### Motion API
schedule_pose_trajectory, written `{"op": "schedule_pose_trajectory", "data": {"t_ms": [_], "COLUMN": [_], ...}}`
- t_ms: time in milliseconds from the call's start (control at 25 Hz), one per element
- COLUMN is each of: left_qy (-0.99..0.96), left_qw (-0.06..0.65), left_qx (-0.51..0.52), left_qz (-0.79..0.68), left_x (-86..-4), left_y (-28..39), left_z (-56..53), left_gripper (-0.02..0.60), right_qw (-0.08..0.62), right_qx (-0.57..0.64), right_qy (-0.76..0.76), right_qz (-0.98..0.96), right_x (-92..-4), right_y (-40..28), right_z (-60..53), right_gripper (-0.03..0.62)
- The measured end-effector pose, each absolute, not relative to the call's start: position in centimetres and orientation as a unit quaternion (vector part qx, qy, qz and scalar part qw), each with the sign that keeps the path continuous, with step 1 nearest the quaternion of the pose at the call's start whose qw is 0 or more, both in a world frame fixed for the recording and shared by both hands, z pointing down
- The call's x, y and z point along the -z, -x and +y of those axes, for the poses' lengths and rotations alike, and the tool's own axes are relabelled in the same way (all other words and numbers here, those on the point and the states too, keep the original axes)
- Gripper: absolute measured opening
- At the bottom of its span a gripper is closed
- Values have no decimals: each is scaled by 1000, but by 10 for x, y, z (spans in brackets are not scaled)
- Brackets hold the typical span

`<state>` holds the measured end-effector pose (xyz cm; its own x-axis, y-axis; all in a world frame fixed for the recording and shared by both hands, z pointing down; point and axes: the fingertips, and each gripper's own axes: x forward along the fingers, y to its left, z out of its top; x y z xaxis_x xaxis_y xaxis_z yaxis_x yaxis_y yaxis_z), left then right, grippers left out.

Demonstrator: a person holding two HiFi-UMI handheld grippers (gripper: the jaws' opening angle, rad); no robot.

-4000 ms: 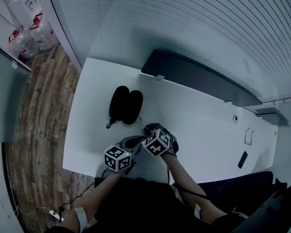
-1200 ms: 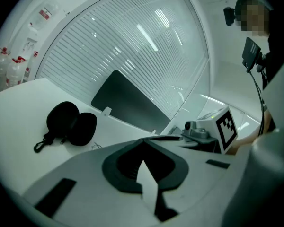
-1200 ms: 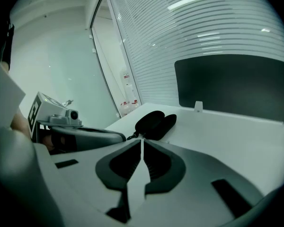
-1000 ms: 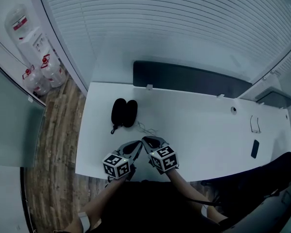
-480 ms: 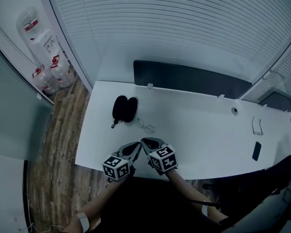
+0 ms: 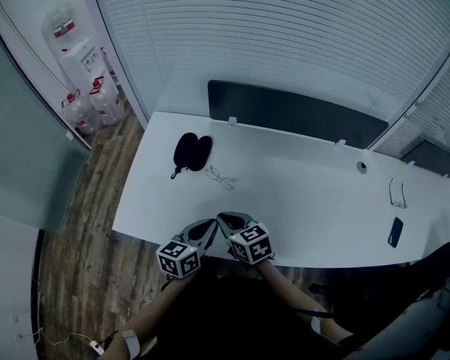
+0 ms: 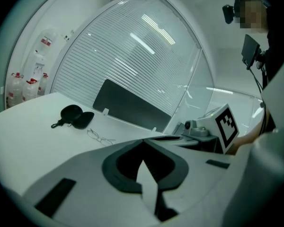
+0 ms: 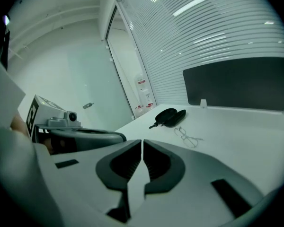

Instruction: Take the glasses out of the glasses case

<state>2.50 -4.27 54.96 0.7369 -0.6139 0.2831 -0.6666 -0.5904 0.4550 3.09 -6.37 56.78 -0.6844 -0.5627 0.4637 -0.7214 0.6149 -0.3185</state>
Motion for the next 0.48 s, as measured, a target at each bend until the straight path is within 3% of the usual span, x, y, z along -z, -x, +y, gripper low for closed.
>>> {"op": "schedule_pose_trajectory", "data": {"t_ms": [480], "left_qy": [-880], "left_qw": [264], "left_qx": [-45], "left_qz": [-392], "left_x": [-551], "left_y": [-42], "left_z": [21], "left_gripper": [6], "right_qw": [160], "right_qx": [-246], "right_qy": [-318], "right_qz": [-901], "right_x": [-572], "right_y": [-45], "right_z": [2], "right_gripper": [26]}}
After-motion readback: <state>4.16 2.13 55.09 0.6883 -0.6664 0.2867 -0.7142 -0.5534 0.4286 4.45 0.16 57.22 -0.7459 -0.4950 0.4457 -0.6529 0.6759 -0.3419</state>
